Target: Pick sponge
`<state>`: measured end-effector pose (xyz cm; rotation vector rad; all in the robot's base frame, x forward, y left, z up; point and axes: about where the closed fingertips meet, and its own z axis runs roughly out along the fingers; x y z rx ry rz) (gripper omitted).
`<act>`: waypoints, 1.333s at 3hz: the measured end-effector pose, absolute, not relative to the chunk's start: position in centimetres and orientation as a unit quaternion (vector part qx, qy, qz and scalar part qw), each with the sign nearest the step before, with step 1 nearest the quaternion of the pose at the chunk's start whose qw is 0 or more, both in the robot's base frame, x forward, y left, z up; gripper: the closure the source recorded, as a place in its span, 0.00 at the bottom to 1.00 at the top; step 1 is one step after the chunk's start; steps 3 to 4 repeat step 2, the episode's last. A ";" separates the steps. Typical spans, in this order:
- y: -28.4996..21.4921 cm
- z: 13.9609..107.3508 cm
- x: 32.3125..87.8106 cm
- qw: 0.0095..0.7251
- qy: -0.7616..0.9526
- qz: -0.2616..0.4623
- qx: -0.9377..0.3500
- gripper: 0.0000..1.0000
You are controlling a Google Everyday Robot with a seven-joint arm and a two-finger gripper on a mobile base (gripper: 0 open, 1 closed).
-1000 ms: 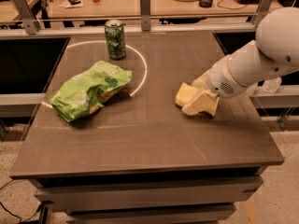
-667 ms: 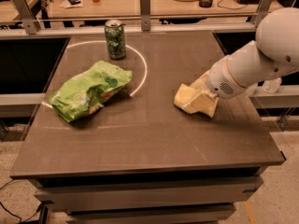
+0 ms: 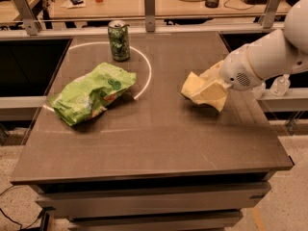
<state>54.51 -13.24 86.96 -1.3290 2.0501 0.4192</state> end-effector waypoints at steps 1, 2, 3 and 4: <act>-13.9 91.5 55.3 0.379 0.763 0.189 -0.488 1.00; -14.2 94.2 56.0 0.409 0.737 0.243 -0.480 1.00; -14.2 94.2 56.0 0.409 0.737 0.243 -0.480 1.00; -14.2 94.2 56.0 0.409 0.737 0.243 -0.480 1.00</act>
Offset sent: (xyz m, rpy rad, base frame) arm 0.0211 -0.0205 0.1098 0.4329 -0.0605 0.0871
